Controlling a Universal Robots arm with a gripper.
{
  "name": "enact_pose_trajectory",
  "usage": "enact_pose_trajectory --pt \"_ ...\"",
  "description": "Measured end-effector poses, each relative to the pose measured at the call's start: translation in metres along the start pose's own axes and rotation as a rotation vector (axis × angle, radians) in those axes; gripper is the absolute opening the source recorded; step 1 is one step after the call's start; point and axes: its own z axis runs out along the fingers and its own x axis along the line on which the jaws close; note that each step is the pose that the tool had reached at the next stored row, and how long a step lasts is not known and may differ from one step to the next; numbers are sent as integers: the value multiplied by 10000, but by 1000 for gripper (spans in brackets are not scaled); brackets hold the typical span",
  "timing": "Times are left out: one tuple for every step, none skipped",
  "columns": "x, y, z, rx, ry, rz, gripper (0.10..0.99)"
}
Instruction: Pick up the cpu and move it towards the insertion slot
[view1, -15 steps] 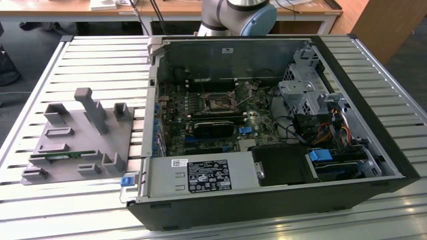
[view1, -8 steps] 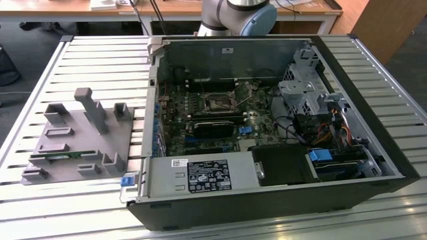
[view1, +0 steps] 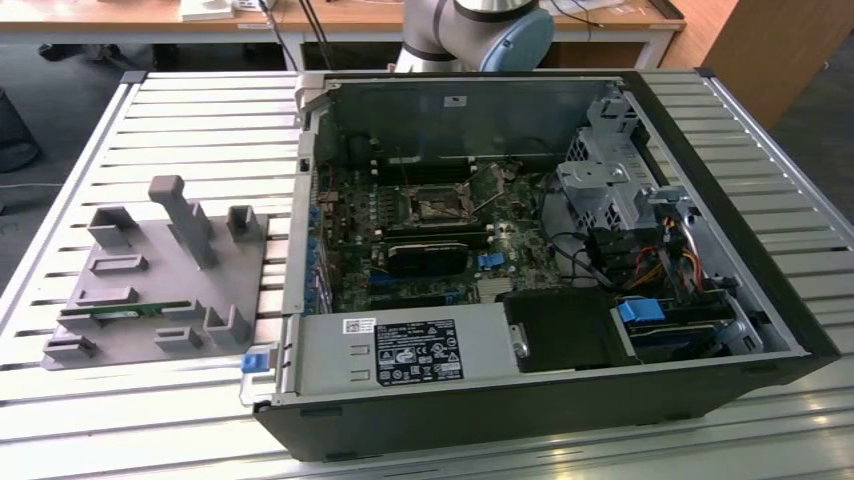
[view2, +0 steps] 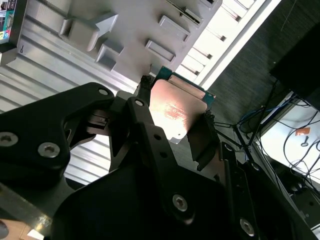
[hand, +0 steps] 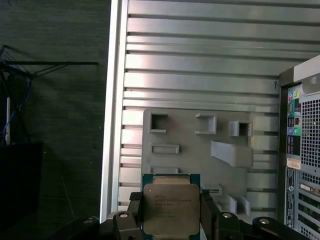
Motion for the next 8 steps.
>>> enact_pose_trajectory --pt "0 0 -9 0 0 0 541" --pt "0 1 -20 0 0 0 541" --pt "0 1 -29 0 -1 0 541" --pt "0 2 -39 0 0 0 541" --pt "0 2 -49 0 0 0 541" --pt "0 3 -59 0 0 0 541" --pt "0 3 -69 0 0 0 541" --pt "0 4 -79 0 0 0 541"
